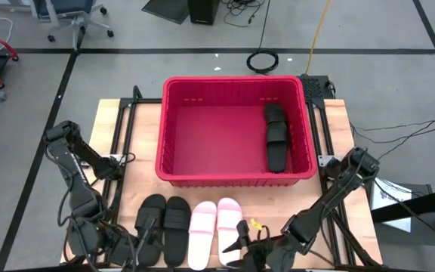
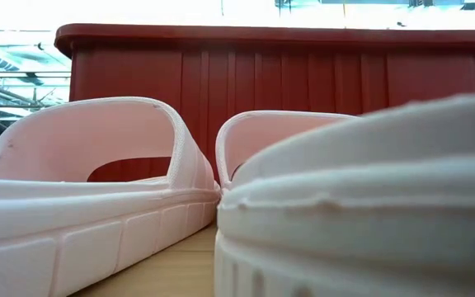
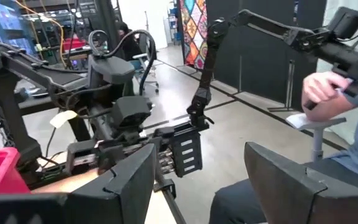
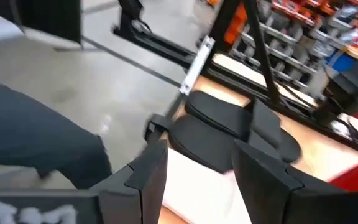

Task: Pick and place slides into bin
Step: Put the pink slide into the red organizer bin

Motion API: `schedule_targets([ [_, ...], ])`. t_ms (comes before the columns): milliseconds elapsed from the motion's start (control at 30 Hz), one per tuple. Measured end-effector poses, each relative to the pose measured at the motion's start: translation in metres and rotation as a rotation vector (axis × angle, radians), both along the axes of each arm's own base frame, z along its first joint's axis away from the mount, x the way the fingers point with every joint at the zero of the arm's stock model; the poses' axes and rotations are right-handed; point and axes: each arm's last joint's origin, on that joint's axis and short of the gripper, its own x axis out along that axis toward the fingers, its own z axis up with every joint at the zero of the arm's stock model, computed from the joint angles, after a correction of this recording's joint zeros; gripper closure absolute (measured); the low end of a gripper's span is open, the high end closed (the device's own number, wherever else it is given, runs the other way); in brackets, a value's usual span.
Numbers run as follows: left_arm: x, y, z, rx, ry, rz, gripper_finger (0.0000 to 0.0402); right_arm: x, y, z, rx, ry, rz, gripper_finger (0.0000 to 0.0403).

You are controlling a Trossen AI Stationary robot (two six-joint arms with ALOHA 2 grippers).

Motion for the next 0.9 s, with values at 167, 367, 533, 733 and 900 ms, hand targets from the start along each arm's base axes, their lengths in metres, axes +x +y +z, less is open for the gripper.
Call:
schedule_targets([
  [167,-0.003,-0.002,0.000,0.009,-0.006,-0.005,0.0153,0.002,-0.009,-0.011,-0.057,0.069,-0.102,0.0232],
  [367,-0.004,-0.002,0.000,0.017,-0.013,-0.007,0.0153,0.004,-0.026,-0.024,-0.064,0.213,-0.199,0.0232],
  [533,-0.004,-0.002,0.000,0.017,-0.013,-0.006,0.0153,0.002,-0.037,-0.033,-0.079,0.318,-0.262,0.0232],
  [733,-0.004,-0.002,0.000,0.017,-0.013,-0.006,0.0153,0.002,-0.038,-0.041,-0.062,0.376,-0.253,0.0232],
  [900,-0.004,-0.002,0.000,0.018,-0.012,-0.004,0.0153,0.012,-0.039,-0.063,-0.078,0.450,-0.230,0.0232],
])
